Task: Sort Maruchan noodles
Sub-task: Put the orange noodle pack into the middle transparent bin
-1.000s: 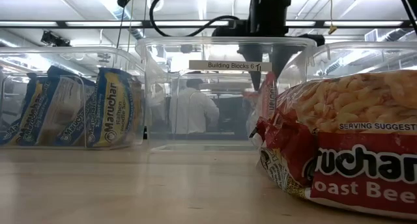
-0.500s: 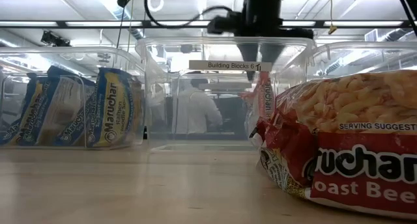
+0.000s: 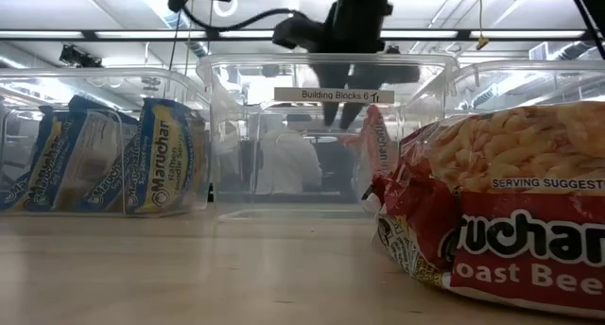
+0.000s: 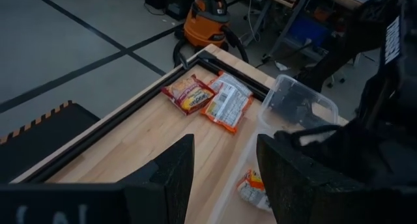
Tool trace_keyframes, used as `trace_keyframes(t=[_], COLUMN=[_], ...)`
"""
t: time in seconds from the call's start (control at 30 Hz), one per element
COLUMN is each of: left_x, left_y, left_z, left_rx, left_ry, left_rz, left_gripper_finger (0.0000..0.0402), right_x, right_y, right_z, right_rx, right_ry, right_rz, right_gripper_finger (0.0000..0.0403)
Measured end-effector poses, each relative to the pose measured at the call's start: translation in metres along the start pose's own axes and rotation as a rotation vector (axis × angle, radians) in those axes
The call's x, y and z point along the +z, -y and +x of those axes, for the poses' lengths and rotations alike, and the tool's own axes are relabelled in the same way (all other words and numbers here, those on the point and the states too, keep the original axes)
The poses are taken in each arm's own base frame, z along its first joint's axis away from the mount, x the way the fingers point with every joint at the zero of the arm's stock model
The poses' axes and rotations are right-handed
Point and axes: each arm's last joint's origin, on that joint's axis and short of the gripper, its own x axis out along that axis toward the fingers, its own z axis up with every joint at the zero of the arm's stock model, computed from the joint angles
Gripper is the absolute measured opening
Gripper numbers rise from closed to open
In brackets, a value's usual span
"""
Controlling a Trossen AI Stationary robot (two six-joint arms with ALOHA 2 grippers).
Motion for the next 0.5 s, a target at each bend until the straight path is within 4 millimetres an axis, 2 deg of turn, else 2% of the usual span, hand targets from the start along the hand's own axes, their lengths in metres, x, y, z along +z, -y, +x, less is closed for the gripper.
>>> trace_keyframes(t=[0.17, 0.5], left_x=[-0.001, -0.001], left_y=[0.0, 0.0], left_z=[0.0, 0.0], left_rx=[0.003, 0.003], left_ry=[-0.009, -0.011], left_rz=[0.0, 0.001], left_gripper_finger=[0.0172, 0.0172], right_x=[-0.005, -0.002], right_y=[0.019, 0.023], right_z=[0.001, 0.001], right_rx=[-0.172, -0.192], right_ry=[-0.129, -0.152], right_rz=[0.054, 0.067], right_gripper_finger=[0.0104, 0.0103])
